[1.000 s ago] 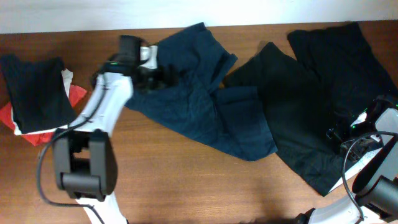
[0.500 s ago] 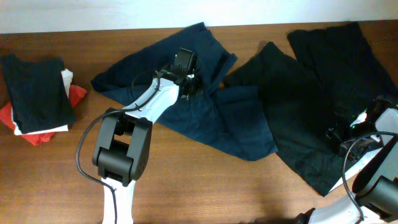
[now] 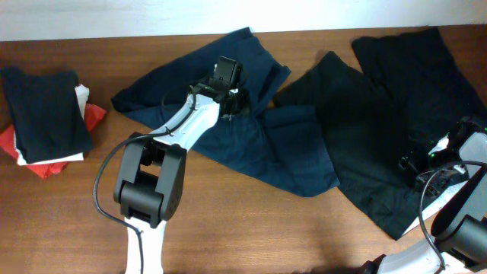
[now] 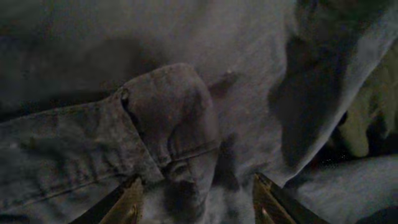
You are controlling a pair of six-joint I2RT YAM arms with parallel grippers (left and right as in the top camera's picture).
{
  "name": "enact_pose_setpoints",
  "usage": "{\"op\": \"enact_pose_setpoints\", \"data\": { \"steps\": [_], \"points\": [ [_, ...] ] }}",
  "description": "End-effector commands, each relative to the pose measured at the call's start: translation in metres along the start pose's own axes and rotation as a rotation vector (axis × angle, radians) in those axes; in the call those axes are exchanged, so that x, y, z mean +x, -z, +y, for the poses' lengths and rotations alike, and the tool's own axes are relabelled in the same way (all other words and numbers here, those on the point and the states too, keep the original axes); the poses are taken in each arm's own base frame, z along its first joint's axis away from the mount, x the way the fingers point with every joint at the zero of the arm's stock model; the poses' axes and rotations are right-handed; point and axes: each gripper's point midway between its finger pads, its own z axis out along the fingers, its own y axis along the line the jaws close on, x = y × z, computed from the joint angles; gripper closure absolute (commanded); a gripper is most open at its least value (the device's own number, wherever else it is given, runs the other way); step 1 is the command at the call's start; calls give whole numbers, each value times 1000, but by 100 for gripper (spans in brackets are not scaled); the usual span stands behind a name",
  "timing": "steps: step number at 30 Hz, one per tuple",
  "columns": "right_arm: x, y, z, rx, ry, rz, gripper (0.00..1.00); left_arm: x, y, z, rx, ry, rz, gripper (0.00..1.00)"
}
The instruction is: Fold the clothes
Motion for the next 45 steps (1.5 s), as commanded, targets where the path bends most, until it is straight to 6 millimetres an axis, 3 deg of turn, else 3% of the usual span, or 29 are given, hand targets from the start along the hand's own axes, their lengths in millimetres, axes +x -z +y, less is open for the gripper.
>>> {"op": "enact_pose_setpoints", "data": {
  "steps": [1,3,5,8,10,11,14,17,20,25,27,28,30,33,36,40,43,45],
  "points": [
    [-3,1,5,-10,10,-3,28,19,-24,-8,3,-23,51,63],
    [-3,1,5,-10,10,-3,28,19,-24,-6,0,-21,52,99],
    [-3,1,5,-10,10,-3,28,13,-19,-1,-8,-19,53,100],
    [-3,1,5,-10,10,-3,28,3,16,19,-93,-14,109,100],
    [-4,1,5,-10,11,-5,28,2,67,38,-149,34,187,100],
    [-4,1,5,-11,11,-6,28,8,95,53,-185,64,225,100],
    [-4,1,5,-14,11,-6,28,29,144,86,-256,138,333,100],
    [-2,1,9,-34,12,3,28,60,175,118,-382,179,473,100],
    [2,3,29,-150,89,20,28,78,200,144,-483,229,565,100],
    [3,24,84,-286,334,0,28,85,234,159,-576,265,553,100],
    [6,36,111,-289,471,-13,29,91,243,160,-586,264,548,100],
    [13,43,134,-291,586,-22,26,97,245,161,-589,273,544,100],
    [25,48,169,-298,696,-38,22,119,245,167,-601,301,525,100],
    [57,33,221,-298,968,-64,19,164,240,180,-621,385,505,100],
    [69,14,255,-257,1095,-118,23,205,238,188,-642,453,508,100],
    [71,-16,288,-284,1166,-158,24,232,231,195,-655,509,495,100],
    [61,-47,287,-275,1155,-138,23,231,228,196,-652,508,486,100],
    [47,-67,274,-217,1127,-125,23,230,227,196,-648,509,479,100]
  ]
}}
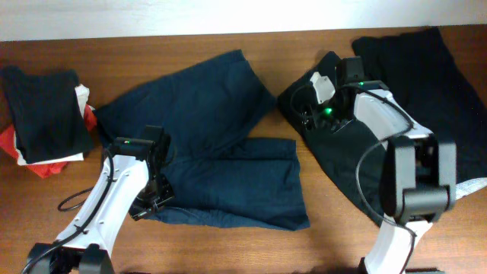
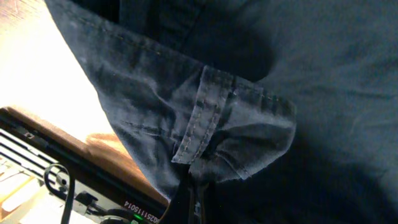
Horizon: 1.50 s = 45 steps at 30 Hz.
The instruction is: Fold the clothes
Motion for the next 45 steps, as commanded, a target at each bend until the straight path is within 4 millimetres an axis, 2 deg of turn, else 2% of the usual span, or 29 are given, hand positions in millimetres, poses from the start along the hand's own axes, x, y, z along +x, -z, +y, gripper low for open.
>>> {"op": "enact_pose_setpoints", "data": {
  "steps": [1,3,6,8,9,10,12,13,15,17,21,24,26,27,28,30,32,33,34,35,37,38,39,41,45],
  "points": [
    [17,-20,-37,95,-48,61,23,-1,1,1,12,35,-13,100],
    [26,-12,-75,203,-112,74,23,-5,1,-3,30,38,-27,100],
    [50,21,-153,384,-347,58,22,-11,2,-8,53,43,-47,100],
    [73,51,-203,428,-588,2,20,-13,2,-10,62,45,-58,98],
    [73,60,-211,372,-637,-35,20,-14,2,-12,71,46,-59,92],
    [67,68,-210,287,-645,-74,19,-14,2,-14,82,46,-59,91],
    [47,86,-192,106,-603,-120,18,-18,3,-19,101,49,-72,92],
    [37,100,-172,36,-560,-100,17,-21,4,-23,123,51,-82,92],
    [37,122,-137,-2,-590,-26,18,-26,5,-27,140,54,-101,92],
    [53,134,-116,-44,-830,46,16,-29,6,-30,151,56,-114,92],
    [95,138,-81,-91,-928,242,16,-34,7,-34,169,59,-135,92],
    [118,143,-59,-85,-964,239,16,-36,7,-35,174,60,-141,92],
    [144,148,-34,-75,-982,216,15,-36,8,-36,177,61,-144,92],
    [157,149,-23,-71,-994,205,12,-37,8,-36,176,61,-144,90],
    [167,149,-13,-69,-989,198,1,-37,8,-36,177,61,-144,90],
    [194,143,12,-80,-1028,206,1,-37,8,-36,178,61,-144,90],
    [204,129,37,-183,-1022,187,1,-37,8,-36,178,61,-144,90],
    [207,121,50,-253,-1022,183,4,-36,8,-36,179,61,-143,90],
    [212,113,60,-299,-1030,199,17,-36,8,-37,183,60,-139,90],
    [226,101,69,-308,-1076,245,19,-35,8,-37,186,59,-137,90],
    [249,80,80,-283,-1115,305,18,-35,8,-38,187,60,-137,90],
    [267,62,78,-181,-1125,335,18,-36,8,-38,188,60,-138,90],
    [274,56,76,-126,-1122,347,18,-36,8,-38,189,60,-140,90],
    [276,46,80,-60,-1071,357,17,-37,8,-38,190,60,-142,90],
    [266,31,104,-51,-1029,359,16,-37,8,-38,190,60,-142,90]
  ]
}}
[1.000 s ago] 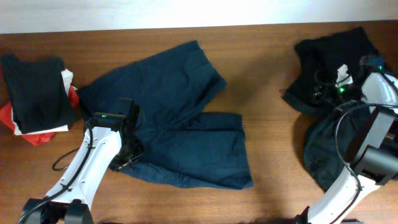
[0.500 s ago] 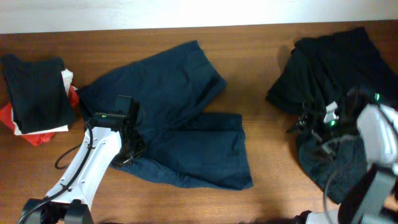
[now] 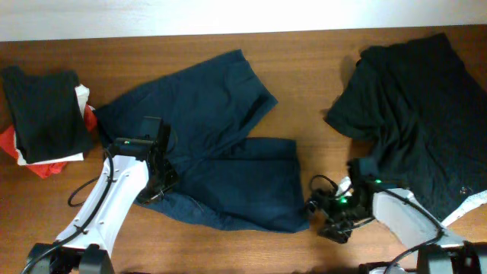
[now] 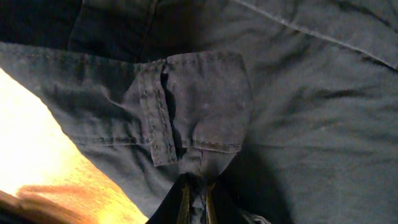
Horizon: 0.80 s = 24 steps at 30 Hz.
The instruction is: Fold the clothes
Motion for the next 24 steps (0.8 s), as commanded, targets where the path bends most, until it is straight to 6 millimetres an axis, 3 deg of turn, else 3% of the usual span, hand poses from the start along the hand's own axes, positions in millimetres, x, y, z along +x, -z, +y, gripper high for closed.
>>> {"op": "enact_pose_setpoints", "data": {
  "steps": [1,4,6,7,9,11,13,14,15,16,17,18,21,24],
  "points": [
    [2,-18,-9,109,-35,-44,16,-1,2,1,11,14,-7,90],
    [-3,-25,-4,139,-21,-104,29,-1,2,1,11,14,-6,90],
    [-8,-27,5,115,16,-128,69,0,2,2,9,14,-3,90],
    [-12,-27,7,114,27,-149,96,0,2,2,9,14,-3,90],
    [-29,-21,11,128,56,-231,96,1,2,-1,23,9,3,92],
    [-50,-2,25,161,143,-319,96,1,3,-16,98,-56,12,94],
    [-77,44,36,244,152,-433,96,5,7,-38,219,-141,40,94],
    [-94,78,43,288,138,-516,96,8,8,-42,246,-176,54,91],
    [-106,105,43,326,136,-575,96,13,8,-40,242,-184,78,79],
    [-110,119,43,339,134,-591,96,21,9,-38,242,-184,112,50],
    [-112,127,38,348,128,-589,96,29,10,-38,253,-191,153,34],
    [-109,129,28,376,109,-569,96,37,11,-38,267,-198,191,30],
    [-99,121,10,444,87,-504,96,42,13,-39,278,-198,213,28],
    [-98,120,9,448,85,-496,96,26,17,-63,382,-210,144,22]
  ]
}}
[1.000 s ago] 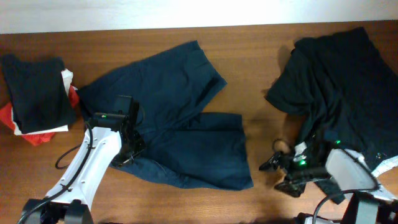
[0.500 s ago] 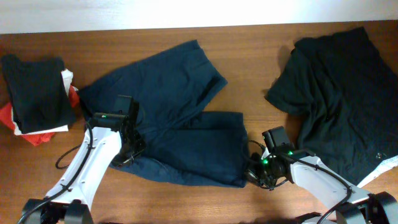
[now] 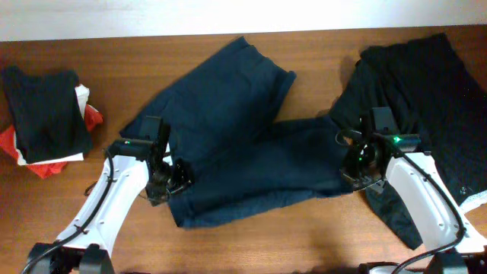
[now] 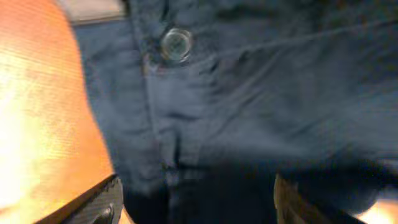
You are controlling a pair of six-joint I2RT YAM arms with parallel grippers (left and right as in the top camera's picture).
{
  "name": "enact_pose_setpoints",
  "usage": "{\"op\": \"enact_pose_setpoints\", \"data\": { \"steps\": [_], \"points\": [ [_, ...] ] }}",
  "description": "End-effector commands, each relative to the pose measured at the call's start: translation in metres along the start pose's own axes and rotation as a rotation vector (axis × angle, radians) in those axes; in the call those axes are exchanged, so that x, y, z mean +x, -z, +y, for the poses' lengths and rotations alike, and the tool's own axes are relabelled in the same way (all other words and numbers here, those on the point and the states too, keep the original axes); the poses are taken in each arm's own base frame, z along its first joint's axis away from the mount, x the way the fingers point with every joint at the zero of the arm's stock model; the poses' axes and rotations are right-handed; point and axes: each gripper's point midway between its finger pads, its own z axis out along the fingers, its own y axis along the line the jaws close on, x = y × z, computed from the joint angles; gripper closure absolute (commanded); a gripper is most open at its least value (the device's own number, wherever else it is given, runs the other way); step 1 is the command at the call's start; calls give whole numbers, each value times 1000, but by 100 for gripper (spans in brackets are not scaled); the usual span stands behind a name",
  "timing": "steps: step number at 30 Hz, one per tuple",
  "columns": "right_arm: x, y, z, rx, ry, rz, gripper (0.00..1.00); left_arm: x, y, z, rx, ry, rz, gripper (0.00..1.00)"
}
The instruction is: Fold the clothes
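Observation:
Navy shorts (image 3: pixel 236 152) lie spread across the middle of the table, one leg pointing to the back, the other to the right. My left gripper (image 3: pixel 175 181) stands open over their waist edge at the front left. In the left wrist view, its two fingers (image 4: pixel 107 198) straddle navy cloth just below a metal button (image 4: pixel 176 42), my left gripper (image 4: pixel 198 210) gripping nothing. My right gripper (image 3: pixel 356 164) rests at the hem of the right-pointing leg; dark fabric hides its jaws.
A crumpled black garment (image 3: pixel 426 99) covers the right end of the table, partly under the right arm. A stack of folded clothes (image 3: pixel 46 118), black over white and red, sits at the far left. Bare wood (image 3: pixel 304 243) runs along the front edge.
My left gripper, which was shut on the waistband, is now open over it. My right gripper went from the front right hem up to the right, and the shorts' leg now reaches farther right.
At first the left gripper stood open over the crumpled shorts at the back. Then it was shut on the waist at the front left, shorts spread flatter, and the right gripper was at the black garment. Later the right gripper reached the hem; now the shorts lie stretched rightward.

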Motion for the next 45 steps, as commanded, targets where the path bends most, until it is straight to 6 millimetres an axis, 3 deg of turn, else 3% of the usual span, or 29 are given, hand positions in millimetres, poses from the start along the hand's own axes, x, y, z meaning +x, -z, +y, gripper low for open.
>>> {"op": "enact_pose_setpoints", "data": {
  "steps": [1,4,6,9,12,15,18,23,27,28,30,32,34,35,36,39,42,45],
  "points": [
    [-2,-2,-8,41,9,-8,96,-7,4,-21,105,-39,-29,22],
    [-2,-2,-8,41,12,-9,96,15,1,-20,67,-70,40,19],
    [-2,-3,-7,39,12,-12,96,45,1,-10,5,-130,148,19],
    [-3,-3,-7,36,11,-15,96,73,5,5,-74,81,255,19],
    [-3,-3,-7,37,12,-14,96,78,-10,-9,12,205,288,18],
    [-1,-3,-5,26,11,-2,96,56,-44,-7,62,194,162,18],
    [1,-3,-5,23,11,7,96,38,-71,-3,87,165,58,25],
    [4,-3,-3,11,11,21,96,11,-90,2,54,161,-33,36],
    [7,-3,2,-17,13,37,96,-30,-105,14,30,191,-157,43],
    [7,-3,4,-18,20,35,96,-46,-104,15,57,211,-198,43],
    [8,-3,15,-42,51,24,96,-94,-82,22,123,249,-326,48],
    [8,-3,30,-82,87,4,95,-122,-62,22,144,216,-393,48],
    [8,-5,42,-97,120,-10,95,-131,-47,15,161,141,-384,48],
    [8,-8,42,-90,119,-4,95,-129,-42,14,134,94,-357,45],
    [8,-11,40,-78,118,3,95,-124,-37,15,107,60,-321,37],
    [2,-19,32,-14,118,-14,95,-89,-15,23,26,69,-146,35],
    [-4,-20,33,-12,117,-40,93,-40,3,37,-45,255,14,34],
    [-5,-20,33,-14,117,-42,92,-16,13,36,-49,373,67,33]
  ]
}}
